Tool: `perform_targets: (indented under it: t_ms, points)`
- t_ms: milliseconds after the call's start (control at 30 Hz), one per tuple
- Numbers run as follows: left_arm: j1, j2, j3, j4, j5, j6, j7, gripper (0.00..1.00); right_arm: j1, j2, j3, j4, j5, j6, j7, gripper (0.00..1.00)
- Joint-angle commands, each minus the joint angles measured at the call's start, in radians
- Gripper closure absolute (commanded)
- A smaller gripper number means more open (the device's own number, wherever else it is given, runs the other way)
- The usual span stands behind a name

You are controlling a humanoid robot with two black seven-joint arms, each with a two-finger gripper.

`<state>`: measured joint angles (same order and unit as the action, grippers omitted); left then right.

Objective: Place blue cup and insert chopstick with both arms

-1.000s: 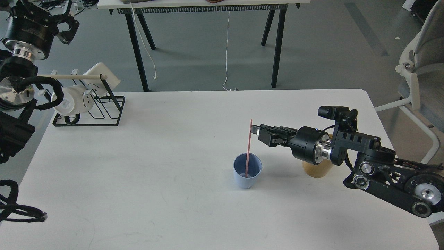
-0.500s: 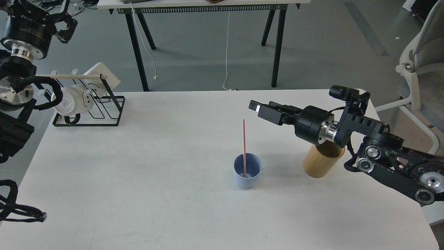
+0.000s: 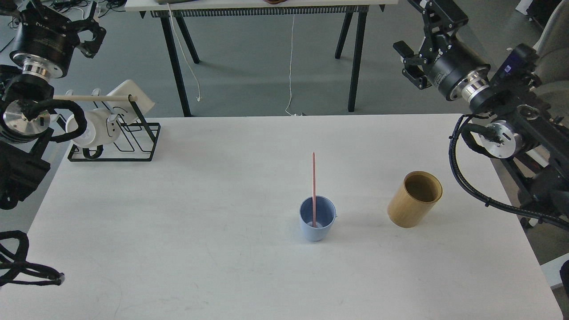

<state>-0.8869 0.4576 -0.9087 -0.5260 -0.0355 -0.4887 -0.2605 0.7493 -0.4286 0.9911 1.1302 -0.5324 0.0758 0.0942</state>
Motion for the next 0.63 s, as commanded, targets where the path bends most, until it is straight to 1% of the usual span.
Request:
perform_targets:
  t_ms: [0,133,300,467,567,600]
  points:
    - [0.000,-0.011,0.001,0.000,-0.001,0.000,0.001,0.01,0.021,0.051,0.072,-0.099,0.118,0.002,-0.002,0.00]
    - [-0.003,-0.042,0.001,0.000,-0.011,0.000,0.001,0.01,0.056,0.108,0.138,-0.231,0.268,0.025,-0.002,0.00]
    - [-0.003,-0.050,0.001,0.000,-0.011,0.000,0.001,0.01,0.088,0.131,0.170,-0.374,0.403,0.125,-0.001,0.00]
    - [-0.003,-0.045,0.001,0.000,-0.011,0.000,0.001,0.01,0.124,0.131,0.170,-0.463,0.465,0.145,-0.002,0.00]
    - [-0.003,-0.045,-0.001,0.000,-0.011,0.000,0.001,0.01,0.131,0.129,0.152,-0.469,0.465,0.145,0.001,0.00]
    - [-0.003,-0.045,-0.001,0.000,-0.011,0.000,0.001,0.01,0.133,0.125,0.150,-0.468,0.465,0.145,0.009,0.00]
